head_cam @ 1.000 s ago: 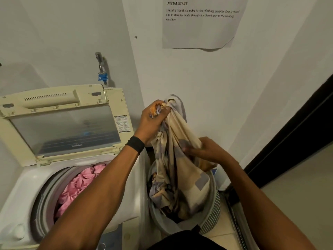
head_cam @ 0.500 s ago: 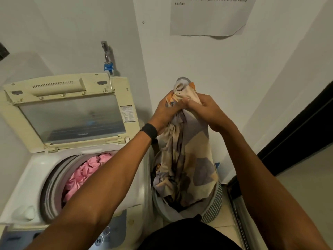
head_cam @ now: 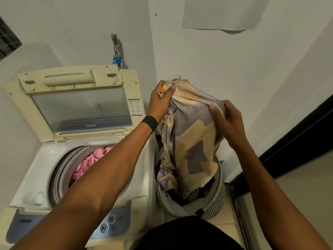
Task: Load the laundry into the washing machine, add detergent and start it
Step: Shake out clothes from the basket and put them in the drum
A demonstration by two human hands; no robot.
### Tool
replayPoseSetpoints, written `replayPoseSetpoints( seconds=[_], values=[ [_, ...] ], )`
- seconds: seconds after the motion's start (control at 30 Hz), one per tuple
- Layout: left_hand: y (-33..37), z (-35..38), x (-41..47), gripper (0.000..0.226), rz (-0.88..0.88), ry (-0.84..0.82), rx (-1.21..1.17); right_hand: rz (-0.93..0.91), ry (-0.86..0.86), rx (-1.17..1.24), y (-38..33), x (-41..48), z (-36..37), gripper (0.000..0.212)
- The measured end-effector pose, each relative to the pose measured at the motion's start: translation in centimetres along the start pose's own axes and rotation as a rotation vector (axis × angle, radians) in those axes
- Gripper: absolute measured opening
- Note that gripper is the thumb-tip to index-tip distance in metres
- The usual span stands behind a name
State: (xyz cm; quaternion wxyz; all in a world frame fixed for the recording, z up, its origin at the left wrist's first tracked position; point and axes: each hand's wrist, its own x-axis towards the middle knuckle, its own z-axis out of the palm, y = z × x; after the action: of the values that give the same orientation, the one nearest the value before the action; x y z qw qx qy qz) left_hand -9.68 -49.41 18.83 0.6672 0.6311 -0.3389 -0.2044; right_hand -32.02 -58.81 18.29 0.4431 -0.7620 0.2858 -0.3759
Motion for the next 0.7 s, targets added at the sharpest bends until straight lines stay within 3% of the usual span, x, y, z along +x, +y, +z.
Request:
replayPoseSetpoints(
  seconds=[0.1,0.2,0.27,0.33,0.43,0.53,0.57,0.7],
  values=[
    [0.6,1.1,-0.9,0.036,-0.041,-0.089,-0.079,-0.082,0.090,0.035,-4.2,3.1,0.9,0.024],
    [1.4,2.5,-2.1,0.039,-0.061,-0.278,-0.130,-0.036,-0.147,-0.020,-6.3,4.8,3.2,0.024],
    [1.3,3.0,-2.5,0.041,-0.067,-0.317,-0.097,0.029,-0.236,0.096,-6.3,4.8,4.0,0.024],
    [0.9,2.6,-2.2,0.042,-0.065,-0.197,-0.097,0.059,-0.152,0.200,-5.2,4.5,3.9,0.024],
    [0.4,1.1,-1.5,0.037,-0.094,-0.020,-0.191,0.039,-0.093,0.096,-1.8,2.0,3.6,0.022],
    [0.3,-0.1,-0.8,0.042,-0.106,0.038,-0.151,0.139,-0.393,-0.165,3.2,-1.8,3.7,0.022],
    [0.4,-0.5,-0.8,0.040,-0.093,0.047,-0.112,0.177,-0.424,-0.209,4.6,-2.7,3.5,0.025],
    [-0.3,-1.7,-0.9,0.022,-0.038,0.053,-0.024,0.166,-0.117,-0.112,5.0,-2.6,0.7,0.020]
  ],
)
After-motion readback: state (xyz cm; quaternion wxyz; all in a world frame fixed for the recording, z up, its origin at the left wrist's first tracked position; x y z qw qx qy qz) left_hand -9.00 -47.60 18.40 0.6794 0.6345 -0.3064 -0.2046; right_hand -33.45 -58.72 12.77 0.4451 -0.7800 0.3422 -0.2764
